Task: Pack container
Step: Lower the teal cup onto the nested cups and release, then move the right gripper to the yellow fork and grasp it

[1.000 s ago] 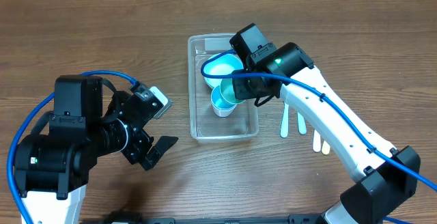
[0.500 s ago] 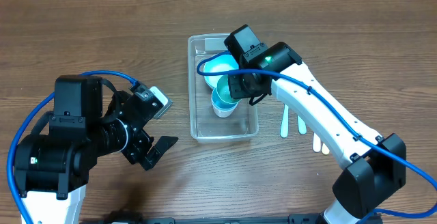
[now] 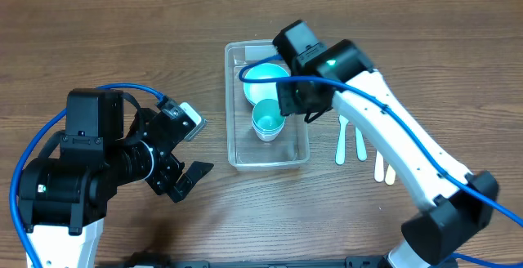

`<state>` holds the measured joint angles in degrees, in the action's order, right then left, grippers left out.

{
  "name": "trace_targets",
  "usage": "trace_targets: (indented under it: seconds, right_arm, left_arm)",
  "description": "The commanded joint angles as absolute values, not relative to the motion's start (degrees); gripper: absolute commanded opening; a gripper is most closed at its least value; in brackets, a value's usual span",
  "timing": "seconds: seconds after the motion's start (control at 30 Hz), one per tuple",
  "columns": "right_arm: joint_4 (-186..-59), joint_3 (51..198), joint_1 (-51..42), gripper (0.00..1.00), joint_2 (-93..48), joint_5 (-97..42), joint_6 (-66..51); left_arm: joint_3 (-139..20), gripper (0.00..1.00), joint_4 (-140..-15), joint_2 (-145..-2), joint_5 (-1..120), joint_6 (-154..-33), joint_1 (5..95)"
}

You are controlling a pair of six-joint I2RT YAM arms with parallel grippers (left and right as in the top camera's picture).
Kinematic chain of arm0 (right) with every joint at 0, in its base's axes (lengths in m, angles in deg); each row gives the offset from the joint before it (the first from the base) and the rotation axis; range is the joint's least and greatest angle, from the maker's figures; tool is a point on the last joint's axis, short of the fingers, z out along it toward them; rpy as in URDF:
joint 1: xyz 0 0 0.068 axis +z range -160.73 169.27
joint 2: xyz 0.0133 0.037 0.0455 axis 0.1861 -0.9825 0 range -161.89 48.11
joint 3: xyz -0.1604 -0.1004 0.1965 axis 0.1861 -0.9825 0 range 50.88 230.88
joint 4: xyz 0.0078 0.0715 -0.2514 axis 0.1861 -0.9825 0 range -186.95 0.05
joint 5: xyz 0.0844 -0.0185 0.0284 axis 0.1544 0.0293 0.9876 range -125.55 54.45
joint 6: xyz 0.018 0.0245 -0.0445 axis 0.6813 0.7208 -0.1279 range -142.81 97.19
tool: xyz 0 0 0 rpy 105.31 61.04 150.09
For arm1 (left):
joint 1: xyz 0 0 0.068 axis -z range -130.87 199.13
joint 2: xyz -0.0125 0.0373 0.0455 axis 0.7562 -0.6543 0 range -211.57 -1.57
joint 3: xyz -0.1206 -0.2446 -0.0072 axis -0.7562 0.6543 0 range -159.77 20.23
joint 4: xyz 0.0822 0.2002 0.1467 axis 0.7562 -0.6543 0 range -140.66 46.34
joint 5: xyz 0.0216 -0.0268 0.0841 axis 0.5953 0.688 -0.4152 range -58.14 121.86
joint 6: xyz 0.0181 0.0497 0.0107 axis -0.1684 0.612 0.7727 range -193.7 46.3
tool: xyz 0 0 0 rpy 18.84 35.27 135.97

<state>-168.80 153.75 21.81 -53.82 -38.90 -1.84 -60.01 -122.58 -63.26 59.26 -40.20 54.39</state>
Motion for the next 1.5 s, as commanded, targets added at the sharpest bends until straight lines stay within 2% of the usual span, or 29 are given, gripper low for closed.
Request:
trace_targets:
  seconds: [0.0, 0.2, 0.27, 0.33, 0.43, 0.6, 0.73, 0.77, 0.8, 1.0, 1.13, 1.23, 1.47]
  right_arm:
    - [-172.5, 158.0, 16.3, 0.58, -44.2, -44.7, -1.7]
    - [-180.7, 152.9, -4.4, 0.54, -41.9, -45.2, -2.0]
    - [-176.8, 141.5, -10.7, 0.5, -40.8, -43.6, -1.7]
    - [-172.6, 134.8, -12.4, 0.5, -38.7, -42.8, -1.6]
    - [-163.0, 121.1, -15.6, 0.57, -33.4, -40.9, -0.4]
    - [-145.5, 105.5, -16.6, 0.62, -32.3, -40.3, 0.9]
    - [-136.0, 101.0, -16.6, 0.64, -32.5, -43.8, 1.0]
    - [-133.7, 100.3, -16.6, 0.7, -32.9, -44.6, 0.9]
    - [-131.6, 99.5, -16.6, 0.72, -33.6, -44.5, 0.2]
    - [-124.1, 97.7, -16.6, 0.69, -43.1, -44.5, -3.6]
    - [-123.9, 97.6, -19.8, 0.64, -44.7, -43.5, -3.8]
    - [-121.1, 96.4, -25.2, 0.64, -44.7, -34.1, -9.2]
    - [-117.5, 95.2, -24.9, 0.63, -46.9, -32.4, -11.3]
  left_arm:
    - [-60.6, 1.0, -122.7, -63.4, 59.7, -39.0, 54.4]
    - [-60.6, 1.0, -122.7, -63.4, 59.7, -39.0, 54.3]
    - [-60.6, 1.0, -122.7, -63.4, 59.7, -39.0, 54.4]
    - [-60.6, 1.0, -122.7, -63.4, 59.7, -39.0, 54.4]
    - [-60.6, 1.0, -122.7, -63.4, 59.7, -39.0, 54.4]
    - [-60.6, 1.0, -122.7, -63.4, 59.7, -39.0, 54.4]
    - [-60.6, 1.0, -122.7, -63.4, 59.7, -39.0, 54.4]
    - [-60.6, 1.0, -122.7, -63.4, 59.7, -39.0, 54.4]
    - [-60.6, 1.0, -122.7, -63.4, 59.7, -39.0, 54.4]
    - [-60.6, 1.0, -122.7, -63.4, 59.7, -39.0, 54.4]
    - [-60.6, 1.0, -122.7, -63.4, 59.7, -39.0, 54.4]
    - [-60.6, 1.0, -122.7, -63.4, 59.7, -39.0, 54.4]
    - [-60.6, 1.0, -122.7, -63.4, 59.7, -39.0, 54.4]
